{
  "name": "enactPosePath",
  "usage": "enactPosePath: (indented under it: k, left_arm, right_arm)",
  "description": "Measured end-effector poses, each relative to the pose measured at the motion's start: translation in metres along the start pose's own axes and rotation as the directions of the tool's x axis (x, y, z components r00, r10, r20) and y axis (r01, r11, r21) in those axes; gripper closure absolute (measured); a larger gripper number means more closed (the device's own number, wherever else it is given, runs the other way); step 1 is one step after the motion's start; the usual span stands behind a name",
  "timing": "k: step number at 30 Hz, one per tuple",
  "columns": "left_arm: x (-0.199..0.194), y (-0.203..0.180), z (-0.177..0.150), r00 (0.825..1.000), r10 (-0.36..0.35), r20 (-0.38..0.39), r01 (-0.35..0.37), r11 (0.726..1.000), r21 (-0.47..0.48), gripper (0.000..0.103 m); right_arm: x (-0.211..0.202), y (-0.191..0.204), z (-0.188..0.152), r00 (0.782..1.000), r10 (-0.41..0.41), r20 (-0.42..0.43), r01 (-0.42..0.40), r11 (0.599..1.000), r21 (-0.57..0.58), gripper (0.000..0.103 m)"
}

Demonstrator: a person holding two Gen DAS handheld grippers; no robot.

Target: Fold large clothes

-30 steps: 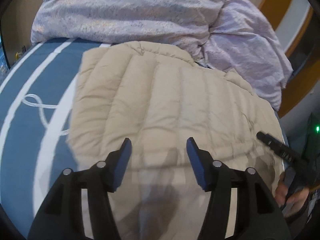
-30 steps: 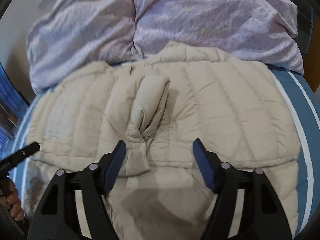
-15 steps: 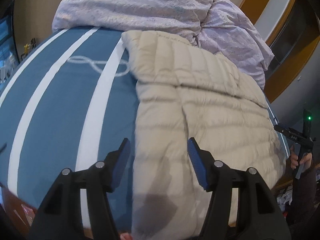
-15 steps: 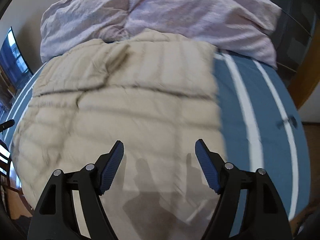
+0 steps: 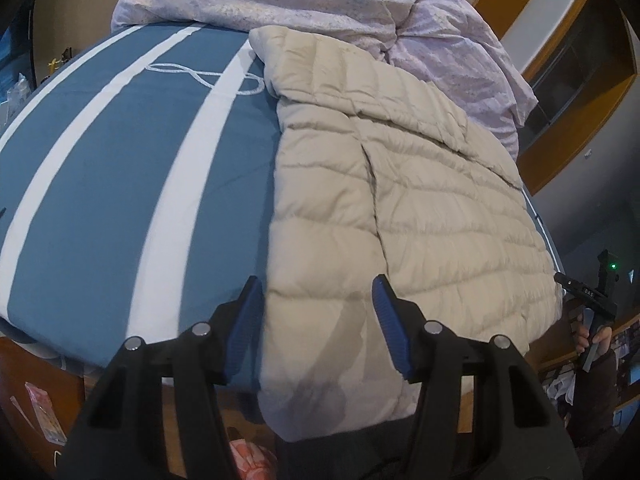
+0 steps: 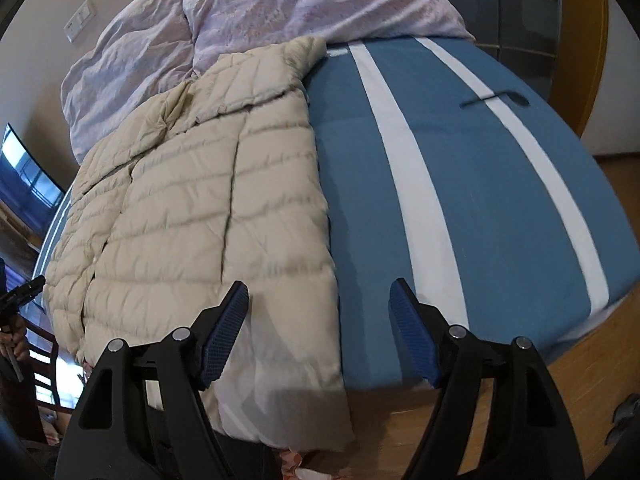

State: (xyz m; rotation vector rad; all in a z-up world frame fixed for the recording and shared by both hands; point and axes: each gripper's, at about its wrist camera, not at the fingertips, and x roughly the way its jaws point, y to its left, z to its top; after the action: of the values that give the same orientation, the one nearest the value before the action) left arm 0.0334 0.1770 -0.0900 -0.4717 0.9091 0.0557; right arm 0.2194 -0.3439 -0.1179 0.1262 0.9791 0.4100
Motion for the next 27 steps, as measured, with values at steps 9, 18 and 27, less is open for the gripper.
enactPosePath:
  k: [9, 18, 27]
  left_arm:
    - [0.002, -0.008, -0.013, 1.000, -0.010, 0.000, 0.010, 1.000, 0.010, 0.048]
    - [-0.003, -0.010, -0.023, 1.000, -0.022, 0.005, 0.022, 0.999, 0.024, 0.055]
    - [-0.002, -0.011, -0.026, 1.000, -0.018, 0.012, 0.018, 0.999, 0.026, 0.065]
  right_arm:
    - [0.002, 0.004, -0.014, 0.989, 0.146, 0.000, -0.146, 0.989, 0.016, 0.048]
    - [0.004, 0.006, -0.024, 0.966, 0.258, 0.010, -0.258, 0.966, 0.035, 0.058]
    - [0.007, 0.012, -0.028, 0.966, 0.260, 0.003, -0.260, 0.965, 0.022, 0.077]
